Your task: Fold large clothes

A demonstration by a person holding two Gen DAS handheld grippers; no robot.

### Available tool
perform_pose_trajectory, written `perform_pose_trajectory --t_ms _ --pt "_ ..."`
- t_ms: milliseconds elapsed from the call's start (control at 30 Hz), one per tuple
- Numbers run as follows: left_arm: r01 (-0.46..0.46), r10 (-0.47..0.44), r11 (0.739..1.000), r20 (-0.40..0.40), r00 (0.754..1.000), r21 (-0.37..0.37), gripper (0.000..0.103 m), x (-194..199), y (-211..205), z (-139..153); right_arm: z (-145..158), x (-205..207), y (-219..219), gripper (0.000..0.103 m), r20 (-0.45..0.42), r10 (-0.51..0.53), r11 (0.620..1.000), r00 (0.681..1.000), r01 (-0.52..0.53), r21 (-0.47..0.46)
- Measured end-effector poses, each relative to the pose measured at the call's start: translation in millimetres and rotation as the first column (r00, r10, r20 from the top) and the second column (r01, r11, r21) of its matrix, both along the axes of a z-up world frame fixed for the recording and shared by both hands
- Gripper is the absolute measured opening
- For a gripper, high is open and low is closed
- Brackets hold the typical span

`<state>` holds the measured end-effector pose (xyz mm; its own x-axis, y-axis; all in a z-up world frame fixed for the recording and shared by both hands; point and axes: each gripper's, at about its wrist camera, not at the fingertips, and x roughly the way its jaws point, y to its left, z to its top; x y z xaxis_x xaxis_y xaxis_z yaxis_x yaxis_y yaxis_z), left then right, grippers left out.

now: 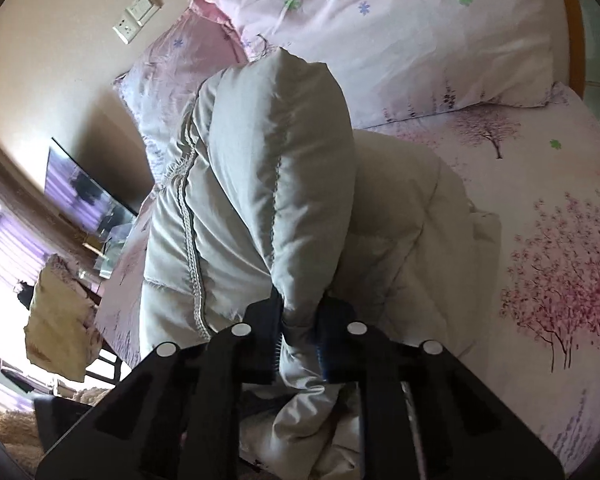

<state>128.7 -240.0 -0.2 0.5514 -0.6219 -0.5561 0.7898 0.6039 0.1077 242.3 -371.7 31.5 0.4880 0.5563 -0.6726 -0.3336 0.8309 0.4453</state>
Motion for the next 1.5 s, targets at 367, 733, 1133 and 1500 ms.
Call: perform_pose_trajectory --t_ms 367,733,1133,1500 --pt "-0.191 0.171 0.955 -0.107 0.979 -0.227 0.071 36 126 85 1 -13 -30 0.011 0.030 -0.092 0.996 0.995 0.093 -0.011" --pt "-0.413 0.307 0.887 -0.402 0.862 -0.207 0.070 117 161 53 -7 -3 -25 0.011 0.024 -0.134 0.980 0.991 0.137 -0.145" --pt "-0.413 0.351 0.907 -0.386 0.853 -0.087 0.072 108 119 32 -53 37 -50 0.014 -0.110 -0.173 0.975 0.979 0.154 -0.162" --pt "-0.456 0.401 0.889 -0.394 0.827 -0.052 0.075 109 116 19 -22 2 -51 0.026 0.007 -0.252 0.945 0.968 0.248 -0.212"
